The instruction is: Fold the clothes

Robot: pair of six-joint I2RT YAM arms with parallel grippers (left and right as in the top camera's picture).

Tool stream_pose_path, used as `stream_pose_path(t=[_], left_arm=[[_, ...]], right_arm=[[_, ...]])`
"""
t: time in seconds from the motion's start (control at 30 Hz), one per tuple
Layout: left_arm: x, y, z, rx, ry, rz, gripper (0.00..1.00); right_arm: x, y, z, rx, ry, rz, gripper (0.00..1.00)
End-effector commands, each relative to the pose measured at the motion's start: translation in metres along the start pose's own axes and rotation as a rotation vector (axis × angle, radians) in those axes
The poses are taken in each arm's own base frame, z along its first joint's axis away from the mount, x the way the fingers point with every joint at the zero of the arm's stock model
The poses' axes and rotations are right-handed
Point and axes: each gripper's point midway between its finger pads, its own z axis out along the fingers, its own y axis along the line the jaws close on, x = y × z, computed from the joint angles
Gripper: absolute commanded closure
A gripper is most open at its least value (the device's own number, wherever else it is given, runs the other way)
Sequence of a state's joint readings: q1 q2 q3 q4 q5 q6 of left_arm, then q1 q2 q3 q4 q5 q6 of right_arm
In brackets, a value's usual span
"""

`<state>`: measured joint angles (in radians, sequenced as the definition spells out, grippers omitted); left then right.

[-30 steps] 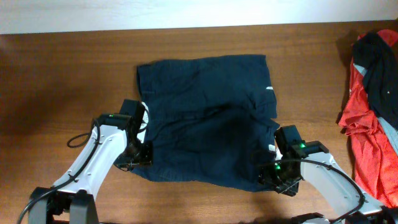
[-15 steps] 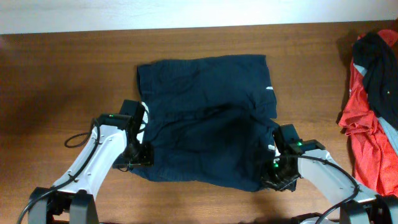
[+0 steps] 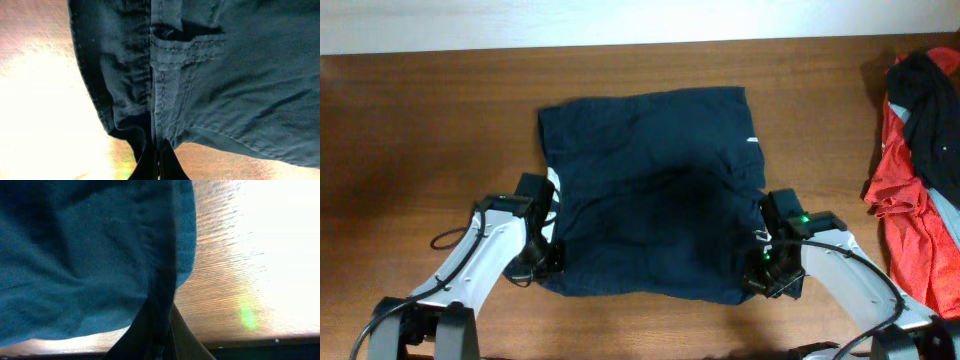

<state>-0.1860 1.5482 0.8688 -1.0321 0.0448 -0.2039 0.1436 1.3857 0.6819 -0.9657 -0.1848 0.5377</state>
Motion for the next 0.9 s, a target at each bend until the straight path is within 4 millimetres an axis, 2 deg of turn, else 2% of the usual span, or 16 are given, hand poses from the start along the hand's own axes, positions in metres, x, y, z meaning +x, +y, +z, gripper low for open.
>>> stream_pose_path(t=[0.0, 0.17, 0.33, 0.4, 0.5, 0.63, 0.87], left_arm=[[0.006, -0.003, 0.001, 0.021, 0.009, -0.011, 1.0], [0.009, 0.008, -0.012, 0.019, 0.034, -0.066, 1.0], [0.01, 0.037, -0.049, 0.058, 0.049, -0.231, 1.0], [0.013, 0.043, -0.062, 0.093, 0.041, -0.28, 1.0], [0.008, 0.043, -0.075, 0.154, -0.015, -0.262, 1.0], [-0.001, 0.043, -0.092, 0.163, -0.122, -0.213, 1.0], [-0.007, 0.043, -0.134, 0.159, -0.32, -0.167, 1.0]], right_arm=[[-0.015, 0.002, -0.017, 0.005, -0.078, -0.012, 0.96], [-0.019, -0.007, -0.021, 0.06, -0.105, -0.004, 0.96], [-0.016, -0.01, -0.022, 0.073, -0.094, -0.002, 0.96], [-0.015, -0.01, -0.024, 0.074, -0.091, -0.003, 0.96], [-0.018, -0.006, -0.033, 0.06, -0.116, -0.028, 0.96], [-0.023, 0.003, -0.058, 0.02, -0.183, -0.069, 0.96], [-0.028, 0.021, -0.13, -0.053, -0.352, -0.203, 0.96]])
